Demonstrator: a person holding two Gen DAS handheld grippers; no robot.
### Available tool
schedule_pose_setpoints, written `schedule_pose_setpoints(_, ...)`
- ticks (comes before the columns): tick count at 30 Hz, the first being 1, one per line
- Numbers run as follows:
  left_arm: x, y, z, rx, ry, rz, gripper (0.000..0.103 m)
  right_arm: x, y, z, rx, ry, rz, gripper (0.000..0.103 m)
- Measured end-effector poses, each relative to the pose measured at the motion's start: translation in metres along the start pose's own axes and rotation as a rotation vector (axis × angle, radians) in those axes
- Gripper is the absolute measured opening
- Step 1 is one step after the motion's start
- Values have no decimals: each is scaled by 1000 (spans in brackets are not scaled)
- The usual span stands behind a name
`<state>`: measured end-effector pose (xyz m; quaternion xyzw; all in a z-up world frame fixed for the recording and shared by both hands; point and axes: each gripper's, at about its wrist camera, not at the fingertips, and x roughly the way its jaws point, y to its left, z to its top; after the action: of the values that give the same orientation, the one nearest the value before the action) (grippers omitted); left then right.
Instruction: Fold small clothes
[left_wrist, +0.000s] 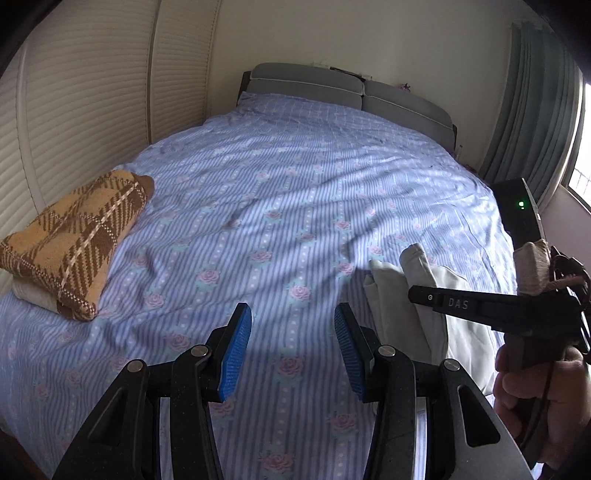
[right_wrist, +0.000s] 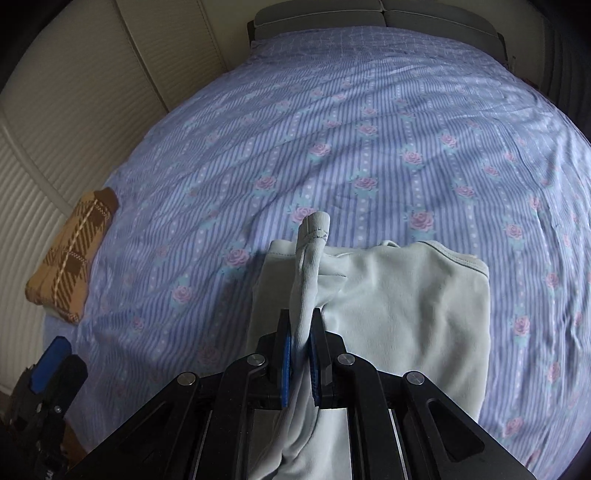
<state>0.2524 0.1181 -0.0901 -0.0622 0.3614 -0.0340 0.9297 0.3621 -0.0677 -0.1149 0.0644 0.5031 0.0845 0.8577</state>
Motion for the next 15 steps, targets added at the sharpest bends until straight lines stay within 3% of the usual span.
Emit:
schedule_pose_setpoints(4, 2, 5, -6, 1, 13, -14, 46, 15, 5, -2, 1, 40, 5, 13)
schedule_pose_setpoints(7, 3, 2, -10, 8, 17, -29, 46, 7, 6, -5, -4, 14, 32, 28)
schedule_pose_setpoints(15, 3, -31, -8, 53, 3, -137, 46, -49, -20, -23, 18, -130, 66, 29)
